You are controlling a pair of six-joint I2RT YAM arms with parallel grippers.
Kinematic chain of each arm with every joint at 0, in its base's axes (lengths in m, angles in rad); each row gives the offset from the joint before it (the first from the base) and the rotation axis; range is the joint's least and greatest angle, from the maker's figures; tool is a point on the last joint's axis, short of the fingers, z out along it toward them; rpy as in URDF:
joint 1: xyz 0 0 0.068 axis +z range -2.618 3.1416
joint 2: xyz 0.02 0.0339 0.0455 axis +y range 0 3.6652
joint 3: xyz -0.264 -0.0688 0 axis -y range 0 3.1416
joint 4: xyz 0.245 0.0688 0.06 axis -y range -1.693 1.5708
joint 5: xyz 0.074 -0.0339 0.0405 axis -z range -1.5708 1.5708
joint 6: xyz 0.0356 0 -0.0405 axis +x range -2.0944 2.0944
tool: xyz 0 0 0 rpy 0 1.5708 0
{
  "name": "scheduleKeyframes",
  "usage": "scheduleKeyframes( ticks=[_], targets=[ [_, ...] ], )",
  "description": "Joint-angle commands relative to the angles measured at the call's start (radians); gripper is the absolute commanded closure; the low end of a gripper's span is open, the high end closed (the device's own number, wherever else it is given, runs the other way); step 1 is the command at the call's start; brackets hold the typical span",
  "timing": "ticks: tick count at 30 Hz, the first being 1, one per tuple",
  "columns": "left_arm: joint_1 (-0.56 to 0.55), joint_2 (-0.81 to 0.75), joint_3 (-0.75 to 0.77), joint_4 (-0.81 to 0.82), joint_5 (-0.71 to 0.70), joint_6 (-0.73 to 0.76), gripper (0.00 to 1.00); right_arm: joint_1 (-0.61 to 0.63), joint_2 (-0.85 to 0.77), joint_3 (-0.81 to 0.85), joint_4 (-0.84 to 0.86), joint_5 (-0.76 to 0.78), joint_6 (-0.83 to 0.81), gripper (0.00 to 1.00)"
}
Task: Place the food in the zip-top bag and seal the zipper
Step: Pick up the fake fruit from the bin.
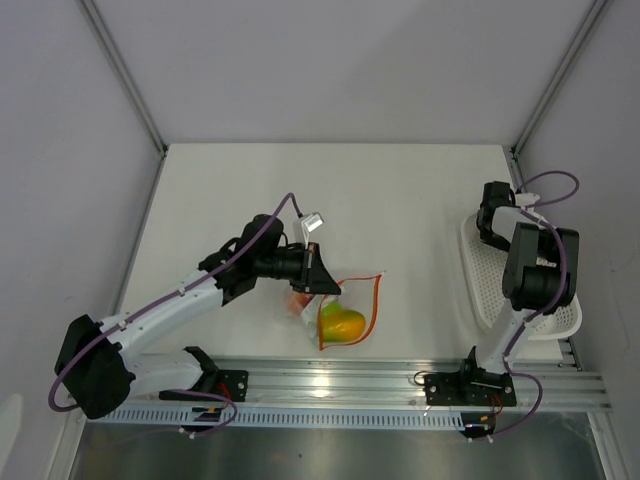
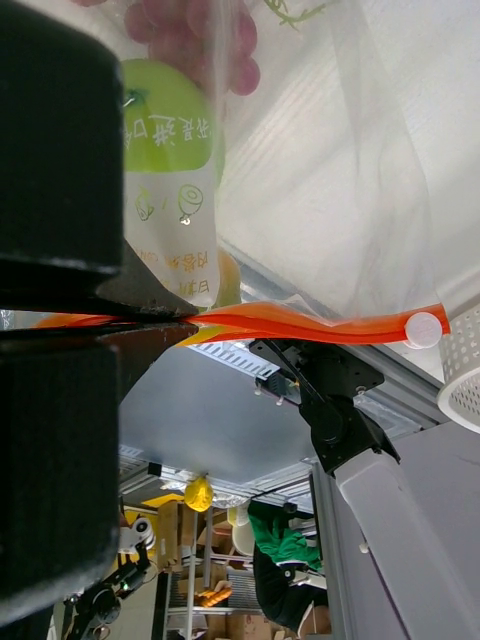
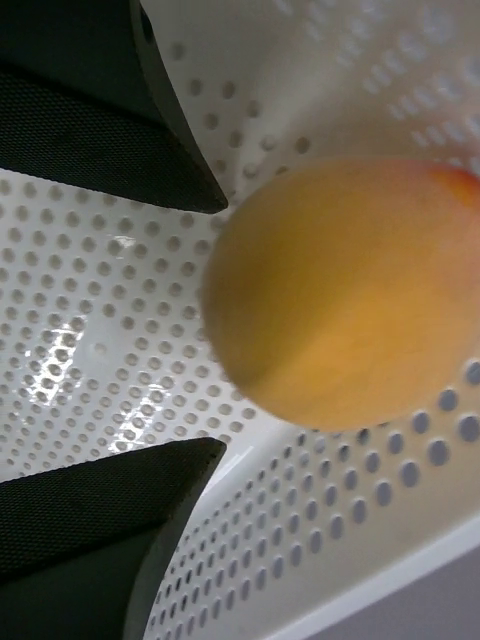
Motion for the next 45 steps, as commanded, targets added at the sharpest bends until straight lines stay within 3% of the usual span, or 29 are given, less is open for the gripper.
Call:
scheduleKeyframes(
  ticks=[1, 10, 20, 26, 35, 45],
  targets=[
    [0.006, 0.008, 0.024, 0.040, 0.017, 0.004, 0.99, -0.004, -0.135, -0.068, 0.059, -0.098, 0.050, 0.06],
    [0.006, 0.001, 0.015, 0.040, 0.019, 0.008, 0.99, -0.015, -0.354, -0.209, 0.142, -0.210, 0.215, 0.01],
    [0.005, -0.025, 0.001, 0.031, 0.011, 0.014, 0.99, -0.086, -0.343, -0.227, 0.168, -0.230, 0.508, 0.01],
    [0.009, -0.018, 0.009, 0.009, -0.001, 0.036, 0.99, -0.118, -0.391, -0.301, 0.312, -0.279, 0.499, 0.01],
    [0.009, 0.025, 0.016, 0.037, 0.017, 0.028, 0.99, -0.210, -0.354, -0.278, 0.363, -0.368, 0.467, 0.01],
    [0.011, 0.073, 0.033, 0.057, 0.027, 0.025, 1.00, -0.228, -0.264, -0.221, 0.389, -0.426, 0.437, 0.01]
  ],
)
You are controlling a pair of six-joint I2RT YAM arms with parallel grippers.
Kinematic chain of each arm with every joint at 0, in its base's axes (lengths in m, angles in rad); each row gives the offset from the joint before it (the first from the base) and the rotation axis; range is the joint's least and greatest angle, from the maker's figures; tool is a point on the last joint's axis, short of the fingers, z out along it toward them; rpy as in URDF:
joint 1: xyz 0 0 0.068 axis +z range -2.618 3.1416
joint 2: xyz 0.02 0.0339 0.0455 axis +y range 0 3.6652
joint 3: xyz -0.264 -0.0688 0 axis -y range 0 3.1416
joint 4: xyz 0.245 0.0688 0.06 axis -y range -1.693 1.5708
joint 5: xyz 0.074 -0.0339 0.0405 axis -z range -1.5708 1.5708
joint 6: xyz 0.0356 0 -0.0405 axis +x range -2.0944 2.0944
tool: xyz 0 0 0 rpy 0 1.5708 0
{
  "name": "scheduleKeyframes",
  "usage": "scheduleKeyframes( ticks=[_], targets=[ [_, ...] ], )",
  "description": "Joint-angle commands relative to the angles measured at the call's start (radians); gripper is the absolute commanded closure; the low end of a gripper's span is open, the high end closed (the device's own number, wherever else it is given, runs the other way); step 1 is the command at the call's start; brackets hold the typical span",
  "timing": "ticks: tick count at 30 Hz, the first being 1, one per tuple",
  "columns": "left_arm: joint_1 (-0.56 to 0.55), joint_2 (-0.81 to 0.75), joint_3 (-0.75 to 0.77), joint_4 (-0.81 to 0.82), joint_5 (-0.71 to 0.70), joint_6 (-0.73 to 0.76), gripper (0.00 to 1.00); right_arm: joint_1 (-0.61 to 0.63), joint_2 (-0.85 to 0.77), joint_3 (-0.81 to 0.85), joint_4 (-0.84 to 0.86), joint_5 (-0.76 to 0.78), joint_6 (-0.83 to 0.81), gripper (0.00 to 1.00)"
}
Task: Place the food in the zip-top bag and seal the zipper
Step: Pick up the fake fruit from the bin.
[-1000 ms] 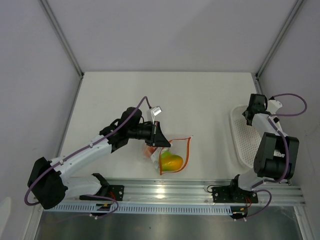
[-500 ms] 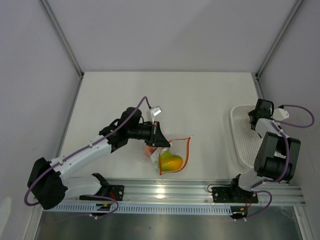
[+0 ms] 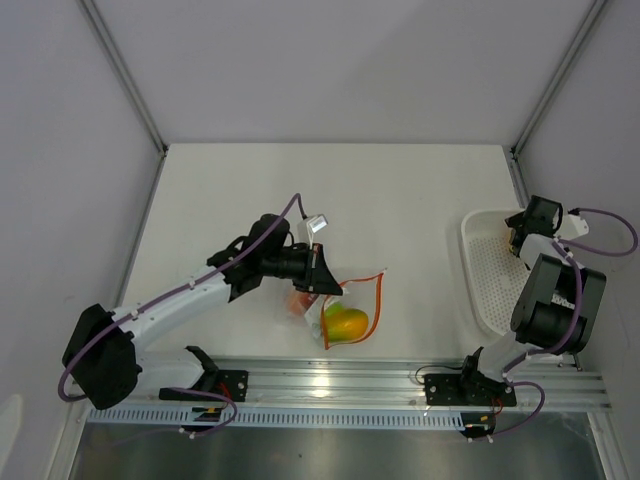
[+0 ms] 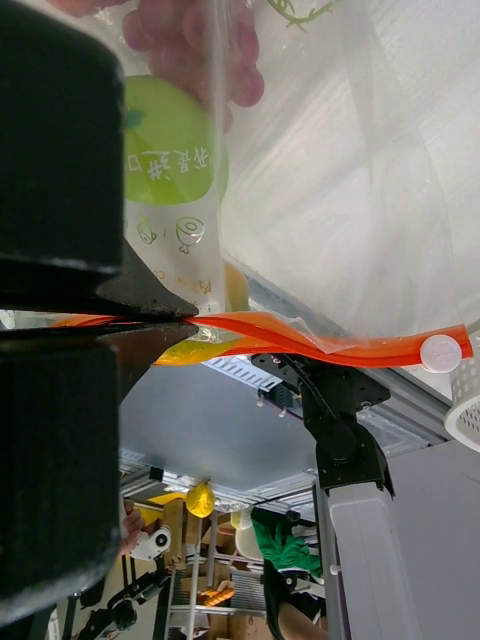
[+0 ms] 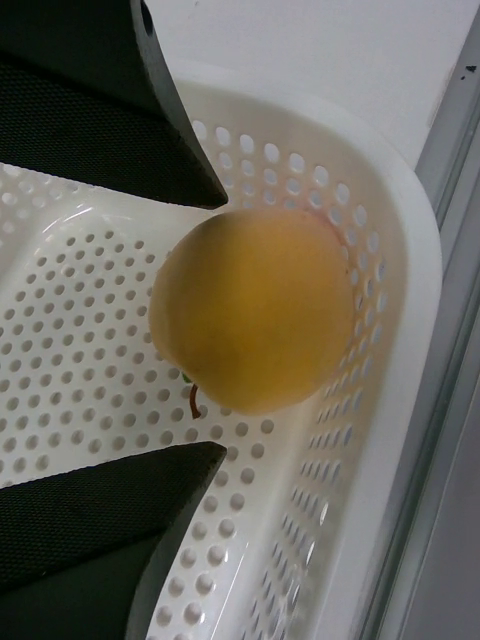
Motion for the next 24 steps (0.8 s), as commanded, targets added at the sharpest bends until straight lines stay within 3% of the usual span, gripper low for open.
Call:
scheduleKeyframes(
  ticks=[1, 6, 10, 13, 14, 17, 24],
  targets=[
    [0.007, 0.012, 0.035, 0.040, 0.022, 0.017, 1.00, -0.006, 0.041, 0.056, 0.045, -0.022, -0.012, 0.00],
    [0.010, 0.023, 0.041, 0.037, 0.022, 0.020, 1.00, -0.007, 0.076, 0.065, 0.049, -0.033, -0.023, 0.01],
    [0.009, 0.034, 0.040, 0.045, 0.027, 0.016, 0.99, -0.012, 0.088, 0.053, 0.085, -0.040, -0.035, 0.08],
    [0.010, 0.041, 0.041, 0.055, 0.032, 0.011, 0.99, -0.015, 0.093, 0.042, 0.105, -0.077, -0.055, 0.25],
    [0.010, 0.043, 0.040, 0.057, 0.033, 0.011, 0.99, -0.016, 0.087, 0.036, 0.113, -0.083, -0.058, 0.36],
    [0.010, 0.043, 0.038, 0.060, 0.032, 0.008, 1.00, -0.016, 0.070, 0.015, 0.131, -0.094, -0.069, 0.52],
    [0.010, 0.050, 0.035, 0.072, 0.032, 0.003, 0.99, -0.018, 0.023, -0.013, 0.107, -0.118, -0.090, 0.78]
  ],
)
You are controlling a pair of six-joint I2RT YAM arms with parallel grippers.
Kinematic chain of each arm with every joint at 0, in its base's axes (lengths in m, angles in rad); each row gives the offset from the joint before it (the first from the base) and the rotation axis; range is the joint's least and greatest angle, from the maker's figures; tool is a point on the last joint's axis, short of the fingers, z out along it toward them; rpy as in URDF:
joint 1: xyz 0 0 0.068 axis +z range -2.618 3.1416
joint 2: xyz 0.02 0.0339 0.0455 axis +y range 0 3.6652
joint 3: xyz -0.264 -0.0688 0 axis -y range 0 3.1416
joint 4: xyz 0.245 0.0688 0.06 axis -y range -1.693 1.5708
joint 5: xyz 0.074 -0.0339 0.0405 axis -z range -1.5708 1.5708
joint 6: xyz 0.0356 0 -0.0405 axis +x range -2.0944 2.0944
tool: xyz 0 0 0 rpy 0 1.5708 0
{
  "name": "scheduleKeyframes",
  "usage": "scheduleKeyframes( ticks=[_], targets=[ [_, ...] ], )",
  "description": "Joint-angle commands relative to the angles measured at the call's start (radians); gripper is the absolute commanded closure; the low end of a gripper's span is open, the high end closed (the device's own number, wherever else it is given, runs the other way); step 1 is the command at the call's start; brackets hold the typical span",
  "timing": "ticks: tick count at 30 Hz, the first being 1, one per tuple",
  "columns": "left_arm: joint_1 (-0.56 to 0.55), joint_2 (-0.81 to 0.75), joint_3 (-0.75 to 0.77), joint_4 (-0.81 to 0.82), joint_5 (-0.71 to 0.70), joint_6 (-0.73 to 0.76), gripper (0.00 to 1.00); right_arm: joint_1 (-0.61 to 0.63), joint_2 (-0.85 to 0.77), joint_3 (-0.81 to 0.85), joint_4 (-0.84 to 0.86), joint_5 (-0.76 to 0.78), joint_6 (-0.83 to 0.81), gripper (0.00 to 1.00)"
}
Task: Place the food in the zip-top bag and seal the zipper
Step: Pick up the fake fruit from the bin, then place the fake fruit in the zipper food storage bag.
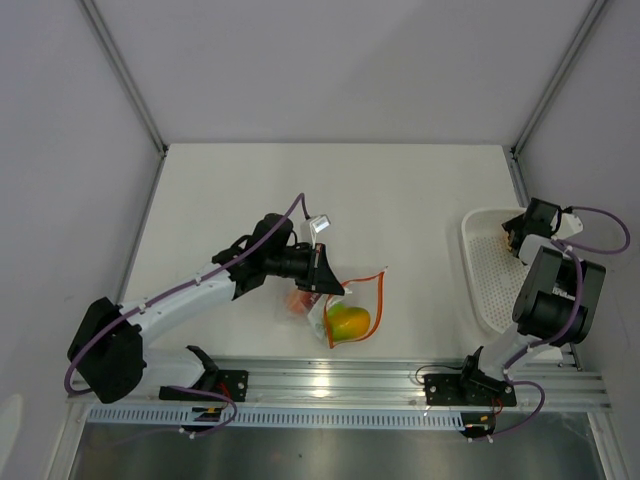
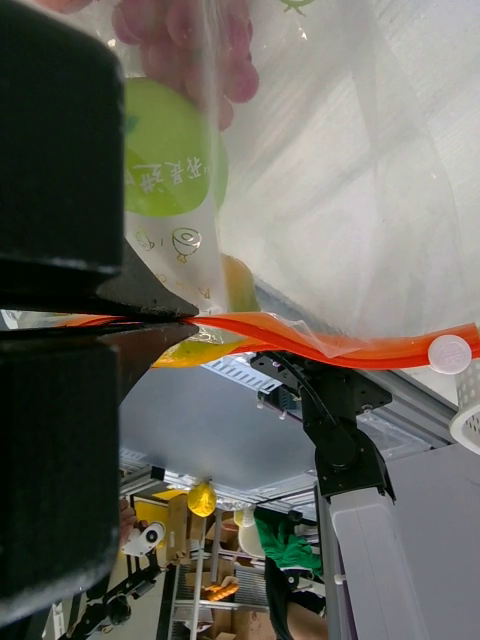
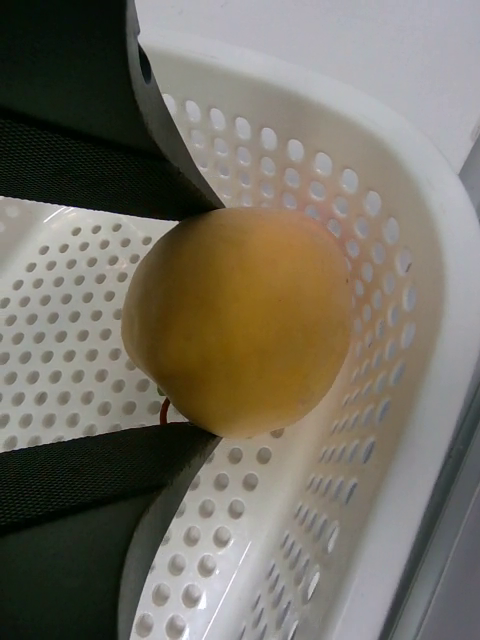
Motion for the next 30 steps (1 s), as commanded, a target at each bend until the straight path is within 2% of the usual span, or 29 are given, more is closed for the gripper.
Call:
scheduleKeyframes(
  ticks=[1, 7, 12, 16, 18, 21, 25, 30],
  targets=[
    [0.008, 0.005, 0.037, 0.048, 0.019, 0.002, 0.99, -0.005, -0.068, -0.026, 0.010, -0.022, -0.021, 0.82],
    [0.008, -0.003, 0.042, 0.054, 0.024, -0.008, 0.99, 0.020, -0.205, -0.086, -0.028, -0.050, -0.033, 0.91],
    [0.008, -0.021, 0.033, 0.057, 0.015, -0.014, 0.99, 0.044, -0.346, -0.113, -0.137, -0.077, -0.061, 0.92],
    [0.006, -0.046, 0.031, 0.056, 0.001, -0.019, 0.99, 0.081, -0.510, -0.118, -0.225, -0.207, -0.096, 0.99],
    [0.008, -0.059, 0.034, 0.053, -0.007, -0.019, 0.99, 0.121, -0.571, -0.118, -0.274, -0.235, -0.111, 1.00],
    [0.006, -0.081, 0.033, 0.057, -0.013, -0.031, 0.99, 0.229, -0.666, -0.107, -0.335, -0.275, -0.151, 1.00],
    [0.008, -0.110, 0.025, 0.062, -0.019, -0.048, 0.99, 0.368, -0.739, -0.075, -0.424, -0.411, -0.193, 1.00],
    [0.006, -0.151, 0.029, 0.057, -0.027, -0.073, 0.99, 0.633, -0.861, -0.057, -0.513, -0.549, -0.239, 1.00]
  ],
)
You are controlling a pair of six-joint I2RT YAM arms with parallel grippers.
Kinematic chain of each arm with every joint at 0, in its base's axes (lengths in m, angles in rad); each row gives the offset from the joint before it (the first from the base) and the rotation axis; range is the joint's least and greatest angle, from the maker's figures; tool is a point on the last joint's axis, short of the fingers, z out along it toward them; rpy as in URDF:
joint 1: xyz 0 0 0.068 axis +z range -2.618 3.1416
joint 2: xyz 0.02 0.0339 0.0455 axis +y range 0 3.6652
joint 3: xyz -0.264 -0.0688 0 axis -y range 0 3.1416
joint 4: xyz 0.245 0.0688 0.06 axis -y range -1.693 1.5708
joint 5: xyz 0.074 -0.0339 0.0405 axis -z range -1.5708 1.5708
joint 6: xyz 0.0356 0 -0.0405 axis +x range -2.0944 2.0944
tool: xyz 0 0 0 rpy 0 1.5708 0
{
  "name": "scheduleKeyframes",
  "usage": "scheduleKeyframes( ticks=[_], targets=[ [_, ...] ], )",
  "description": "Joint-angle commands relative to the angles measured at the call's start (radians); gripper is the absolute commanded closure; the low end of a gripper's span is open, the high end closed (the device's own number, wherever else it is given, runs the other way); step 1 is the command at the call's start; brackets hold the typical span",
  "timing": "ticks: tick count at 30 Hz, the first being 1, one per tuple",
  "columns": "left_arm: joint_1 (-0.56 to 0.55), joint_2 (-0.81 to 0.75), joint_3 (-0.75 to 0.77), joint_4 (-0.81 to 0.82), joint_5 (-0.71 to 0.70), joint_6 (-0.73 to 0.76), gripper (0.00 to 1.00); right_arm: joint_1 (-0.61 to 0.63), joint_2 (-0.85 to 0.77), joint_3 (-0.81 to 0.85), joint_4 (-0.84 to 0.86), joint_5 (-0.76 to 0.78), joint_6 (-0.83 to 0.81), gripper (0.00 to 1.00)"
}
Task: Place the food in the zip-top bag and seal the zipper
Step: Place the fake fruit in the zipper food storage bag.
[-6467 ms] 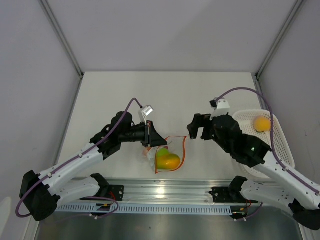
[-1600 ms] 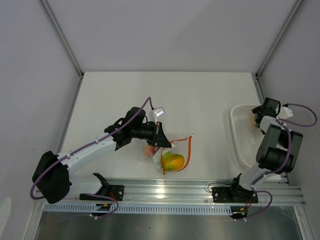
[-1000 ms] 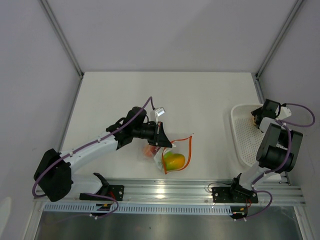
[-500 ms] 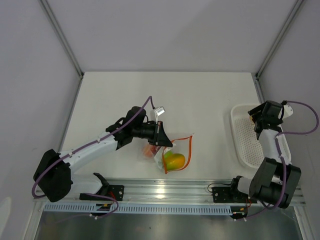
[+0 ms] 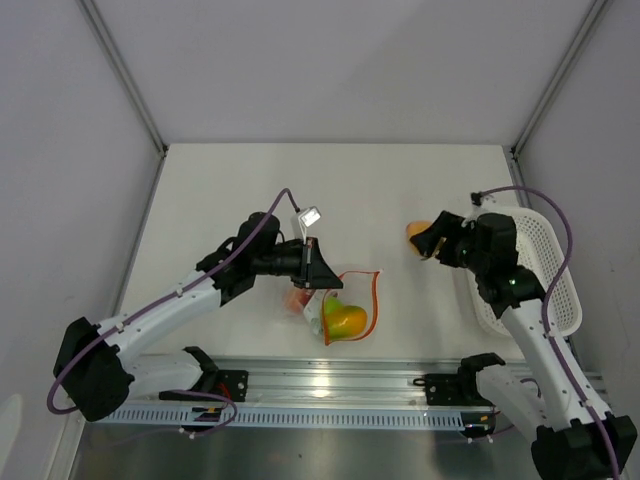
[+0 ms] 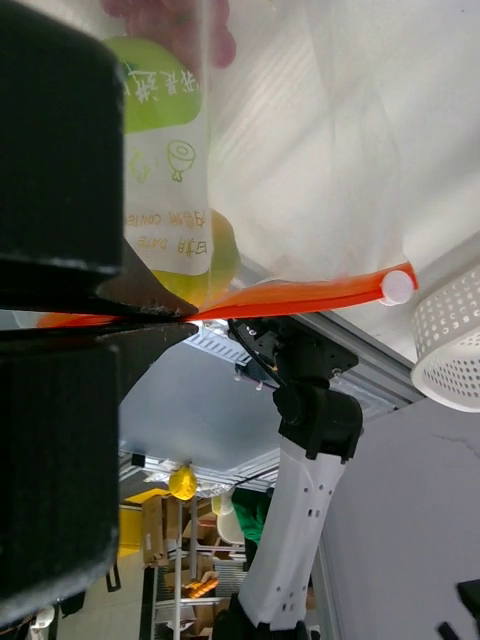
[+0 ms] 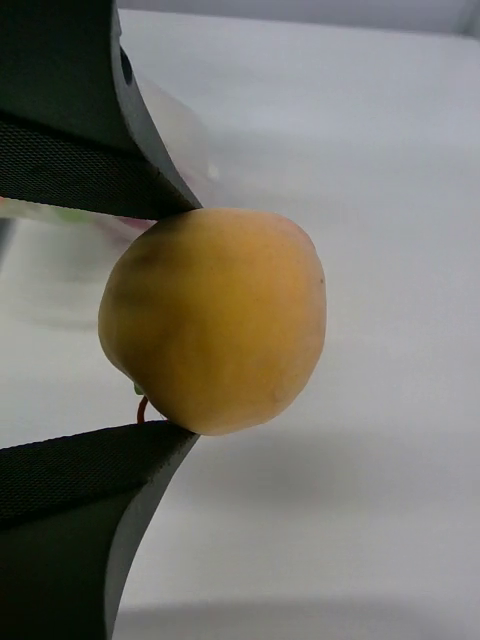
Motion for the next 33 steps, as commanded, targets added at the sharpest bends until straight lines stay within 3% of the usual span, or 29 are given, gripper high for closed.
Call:
scheduleKeyframes(
  ticks=[1, 9, 14, 18, 22, 33],
  targets=[
    [0.007, -0.059, 0.032, 0.031, -0.009, -0.031, 1.00, 0.138, -0.098, 0.047, -0.094, -0.146, -0.069, 1.00],
    [0.007, -0.095, 0.049, 0.022, -0.004, -0.061, 0.99, 0.475, -0.278, 0.062, -0.080, -0.269, 0.015, 1.00],
    [0.006, -0.113, 0.045, 0.024, -0.009, -0.070, 0.99, 0.655, -0.256, 0.048, -0.053, -0.280, 0.046, 0.99],
    [0.006, -0.126, 0.033, 0.025, -0.012, -0.073, 0.99, 0.865, -0.183, 0.037, -0.074, -0.122, 0.058, 0.98],
    [0.006, -0.136, 0.013, 0.045, 0.001, -0.088, 0.99, 0.985, -0.098, 0.039, -0.086, 0.073, 0.067, 0.96],
    [-0.011, -0.172, -0.036, 0.083, 0.014, -0.117, 0.99, 1.016, -0.028, 0.043, -0.031, 0.303, 0.115, 0.90]
  ],
)
